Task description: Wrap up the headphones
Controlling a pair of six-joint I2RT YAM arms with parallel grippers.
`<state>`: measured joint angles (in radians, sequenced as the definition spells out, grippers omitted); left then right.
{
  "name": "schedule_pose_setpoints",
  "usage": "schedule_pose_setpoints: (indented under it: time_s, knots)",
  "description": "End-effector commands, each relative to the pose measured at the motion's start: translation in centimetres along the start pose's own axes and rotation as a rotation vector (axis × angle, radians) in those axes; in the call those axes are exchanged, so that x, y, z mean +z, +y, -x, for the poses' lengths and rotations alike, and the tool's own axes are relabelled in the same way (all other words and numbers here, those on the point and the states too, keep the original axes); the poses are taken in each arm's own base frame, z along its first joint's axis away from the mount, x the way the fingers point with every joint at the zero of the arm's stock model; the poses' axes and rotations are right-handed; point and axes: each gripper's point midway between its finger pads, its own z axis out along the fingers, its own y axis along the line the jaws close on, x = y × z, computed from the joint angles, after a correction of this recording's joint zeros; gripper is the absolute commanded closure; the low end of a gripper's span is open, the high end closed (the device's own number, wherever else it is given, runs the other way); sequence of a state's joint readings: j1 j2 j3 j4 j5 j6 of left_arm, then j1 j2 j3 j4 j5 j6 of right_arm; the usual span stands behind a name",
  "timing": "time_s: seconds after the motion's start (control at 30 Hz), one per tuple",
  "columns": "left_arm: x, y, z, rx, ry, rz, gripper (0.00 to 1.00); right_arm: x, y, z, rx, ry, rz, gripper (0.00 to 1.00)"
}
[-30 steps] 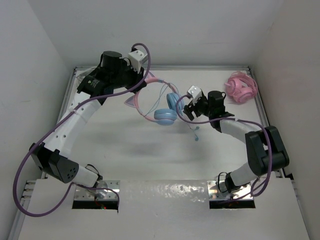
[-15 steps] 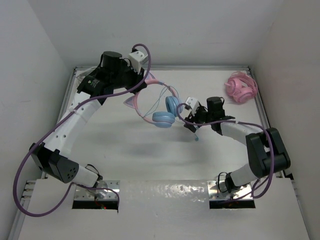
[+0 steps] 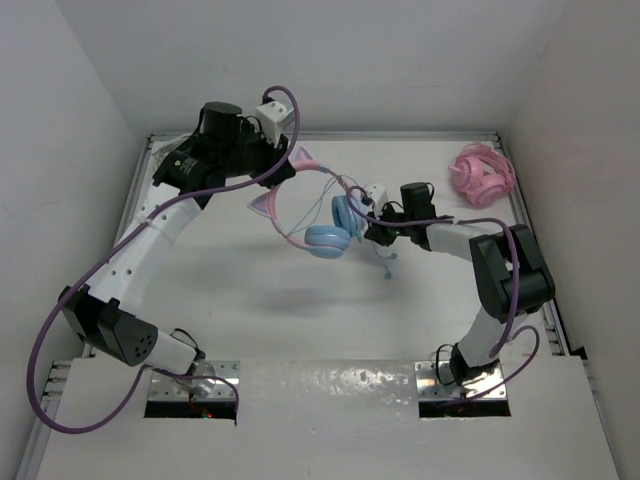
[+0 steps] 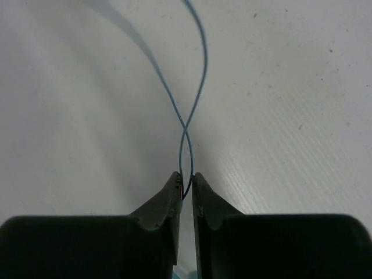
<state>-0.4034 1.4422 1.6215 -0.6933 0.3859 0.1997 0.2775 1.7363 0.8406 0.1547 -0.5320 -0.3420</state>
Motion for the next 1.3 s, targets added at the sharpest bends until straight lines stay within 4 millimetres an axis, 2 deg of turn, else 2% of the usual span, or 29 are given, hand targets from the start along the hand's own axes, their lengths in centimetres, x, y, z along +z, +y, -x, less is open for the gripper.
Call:
schedule_pose_setpoints:
  time_s: [0.0, 0.13, 0.17, 0.27, 0.3, 0.33, 0.37, 0.4, 0.43, 0.47, 0.5, 0.53, 0.57, 0.6, 0.67, 0.7, 0.77, 0.8, 0.87, 0.9, 0.97, 1.0, 1.07, 1.1, 1.17, 1.2, 1.23, 1.27]
  knots:
    - [-1.6, -1.5, 4.9, -0.015, -0.159, -0.086, 1.0, -0.1, 0.5, 0.4, 0.015, 0.001, 0.014, 0.89]
    - [-1.3, -0.8, 4.5, -0.017, -0.155, -0.062, 1.0, -0.8, 0.9, 0.9, 0.027, -0.038, 0.012, 0.98]
    - [-1.2, -0.7, 4.4, -0.021, -0.154, -0.055, 1.0, -1.0, 1.4, 0.4, 0.044, -0.045, 0.018, 1.0]
    - [-1.2, -0.2, 4.6, -0.03, -0.164, -0.048, 1.0, -1.9, 1.3, 2.6, 0.093, -0.157, -0.001, 1.0]
    - [-1.2, -0.2, 4.5, -0.041, -0.163, -0.058, 1.0, -2.1, 2.1, 2.2, 0.122, -0.175, 0.013, 1.0]
    - [-1.4, 0.1, 4.7, -0.049, -0.171, -0.056, 1.0, -2.4, 1.8, 4.0, 0.144, -0.263, -0.005, 1.0]
    - [-1.3, -0.1, 4.9, -0.067, -0.177, -0.089, 1.0, -2.7, 2.8, 3.5, 0.172, -0.286, 0.007, 1.0]
    - [-1.4, -0.1, 5.0, -0.078, -0.18, -0.104, 1.0, -2.9, 2.9, 4.0, 0.203, -0.326, 0.003, 1.0]
    - [-1.6, 0.3, 5.1, -0.098, -0.186, -0.116, 1.0, -3.4, 2.7, 6.1, 0.236, -0.425, 0.0, 1.0]
    - [-1.5, -0.1, 5.2, -0.111, -0.188, -0.167, 1.0, -3.2, 3.6, 5.6, 0.276, -0.436, 0.021, 1.0]
    - [-1.7, -0.3, 5.6, -0.13, -0.198, -0.19, 1.0, -3.2, 3.8, 5.9, 0.293, -0.467, 0.024, 1.0]
    - [-1.8, -0.2, 5.8, -0.134, -0.202, -0.206, 1.0, -3.7, 4.2, 8.1, 0.288, -0.559, 0.038, 1.0]
    - [-1.7, -0.5, 5.9, -0.131, -0.201, -0.232, 1.0, -3.6, 4.6, 7.5, 0.315, -0.57, 0.038, 1.0]
    - [-1.7, -0.7, 6.0, -0.16, -0.199, -0.241, 1.0, -4.4, 4.5, 9.3, 0.313, -0.662, 0.036, 1.0]
    - [-1.9, -1.1, 6.0, -0.168, -0.203, -0.266, 1.0, -4.0, 4.0, 9.5, 0.362, -0.705, 0.008, 1.0]
    - [-1.9, -1.0, 5.7, -0.182, -0.199, -0.271, 1.0, -4.3, 3.7, 10.2, 0.38, -0.747, 0.0, 1.0]
    - [-2.7, -1.3, 6.2, -0.194, -0.217, -0.303, 1.0, -3.6, 2.6, 10.0, 0.425, -0.756, -0.068, 1.0]
    - [-3.0, -1.0, 6.4, -0.197, -0.225, -0.299, 1.0, -2.7, 2.3, 9.0, 0.452, -0.728, -0.094, 1.0]
    - [-3.8, -1.1, 7.0, -0.204, -0.244, -0.312, 1.0, -1.7, 2.2, 8.4, 0.478, -0.709, -0.144, 1.0]
    - [-4.2, -0.5, 7.1, -0.216, -0.252, -0.306, 1.0, -0.9, 2.4, 7.6, 0.491, -0.683, -0.157, 1.0]
    - [-5.0, -0.6, 7.8, -0.25, -0.267, -0.349, 1.0, 0.2, 3.6, 7.1, 0.495, -0.654, -0.166, 1.0]
    - [-5.4, 0.1, 7.9, -0.268, -0.276, -0.347, 1.0, 0.7, 4.5, 7.1, 0.481, -0.639, -0.155, 1.0]
    - [-5.7, 0.5, 8.3, -0.3, -0.289, -0.371, 1.0, 0.7, 5.3, 7.2, 0.471, -0.635, -0.154, 1.0]
    - [-5.7, 1.2, 8.2, -0.316, -0.293, -0.36, 1.0, 1.2, 5.5, 6.6, 0.473, -0.598, -0.158, 1.0]
    - [-5.5, 1.9, 8.3, -0.339, -0.305, -0.353, 1.0, 1.9, 6.2, 7.5, 0.444, -0.57, -0.138, 1.0]
    - [-5.5, 2.6, 8.0, -0.359, -0.307, -0.343, 1.0, 2.6, 6.7, 6.6, 0.412, -0.504, -0.139, 1.0]
    - [-5.4, 3.0, 8.1, -0.361, -0.321, -0.339, 1.0, 3.0, 7.5, 7.7, 0.373, -0.501, -0.121, 1.0]
    - [-5.5, 3.6, 8.1, -0.396, -0.326, -0.328, 1.0, 3.5, 8.3, 7.3, 0.323, -0.458, -0.107, 1.0]
